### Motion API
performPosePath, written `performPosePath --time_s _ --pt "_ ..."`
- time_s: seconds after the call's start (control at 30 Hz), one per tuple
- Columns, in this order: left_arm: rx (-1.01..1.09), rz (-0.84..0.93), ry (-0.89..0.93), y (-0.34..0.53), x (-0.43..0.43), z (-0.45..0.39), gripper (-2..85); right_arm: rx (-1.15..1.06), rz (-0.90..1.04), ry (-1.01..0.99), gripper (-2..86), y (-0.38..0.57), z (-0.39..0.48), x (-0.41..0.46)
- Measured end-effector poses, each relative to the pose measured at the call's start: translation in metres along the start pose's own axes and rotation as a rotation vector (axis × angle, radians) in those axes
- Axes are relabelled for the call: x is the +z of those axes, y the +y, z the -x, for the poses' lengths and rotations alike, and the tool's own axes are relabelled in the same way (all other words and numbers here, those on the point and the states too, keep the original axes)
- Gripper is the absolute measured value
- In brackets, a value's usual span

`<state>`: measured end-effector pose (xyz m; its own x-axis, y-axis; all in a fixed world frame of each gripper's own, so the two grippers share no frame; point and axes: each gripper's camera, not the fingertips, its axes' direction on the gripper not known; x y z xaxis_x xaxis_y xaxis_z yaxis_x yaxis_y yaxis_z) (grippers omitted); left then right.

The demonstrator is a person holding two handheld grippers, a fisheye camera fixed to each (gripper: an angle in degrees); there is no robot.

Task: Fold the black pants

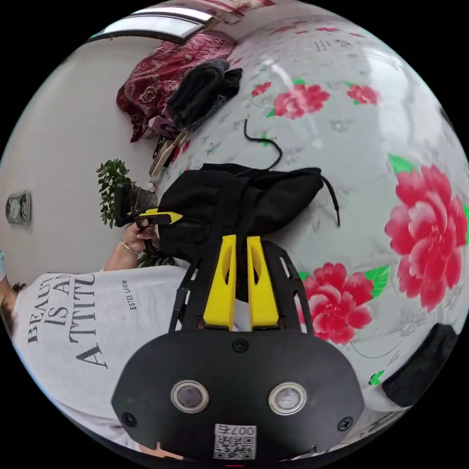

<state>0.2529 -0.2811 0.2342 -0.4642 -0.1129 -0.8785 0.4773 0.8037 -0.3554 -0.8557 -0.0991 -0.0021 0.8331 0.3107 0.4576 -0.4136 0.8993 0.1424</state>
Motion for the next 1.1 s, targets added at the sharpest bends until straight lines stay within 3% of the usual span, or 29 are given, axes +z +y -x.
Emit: performPosePath --time_s 0.2,0.33,0.47,0.6,0.7,0.87,1.1 --pt "0.124 -0.161 -0.009 -0.084 -0.11 -0.01 8.9 -0.281 -0.159 0.085 1.3 -0.137 0.118 -0.084" --pt "0.188 -0.385 -0.066 -0.149 -0.237 -0.003 9.4 -0.451 -0.304 0.069 1.4 -0.254 0.217 -0.139" --pt "0.136 -0.499 -0.18 -0.212 -0.332 0.023 11.8 -0.441 -0.395 0.149 2.7 -0.374 0.283 -0.136" --pt "-0.055 -0.52 -0.407 -0.218 -0.34 0.062 13.2 -0.338 -0.401 0.289 3.9 -0.418 0.276 -0.081" --pt "-0.115 -0.506 -0.489 -0.177 -0.288 0.081 12.6 -0.299 -0.234 0.278 4.5 -0.388 0.232 -0.008" --pt "-0.184 -0.237 -0.511 -0.078 -0.129 0.067 10.6 -0.228 0.099 0.496 5.1 -0.211 0.131 0.093" --pt "-0.099 0.062 -0.53 -0.019 0.003 -0.043 8.0 -0.203 0.345 0.761 6.2 0.003 0.096 0.098"
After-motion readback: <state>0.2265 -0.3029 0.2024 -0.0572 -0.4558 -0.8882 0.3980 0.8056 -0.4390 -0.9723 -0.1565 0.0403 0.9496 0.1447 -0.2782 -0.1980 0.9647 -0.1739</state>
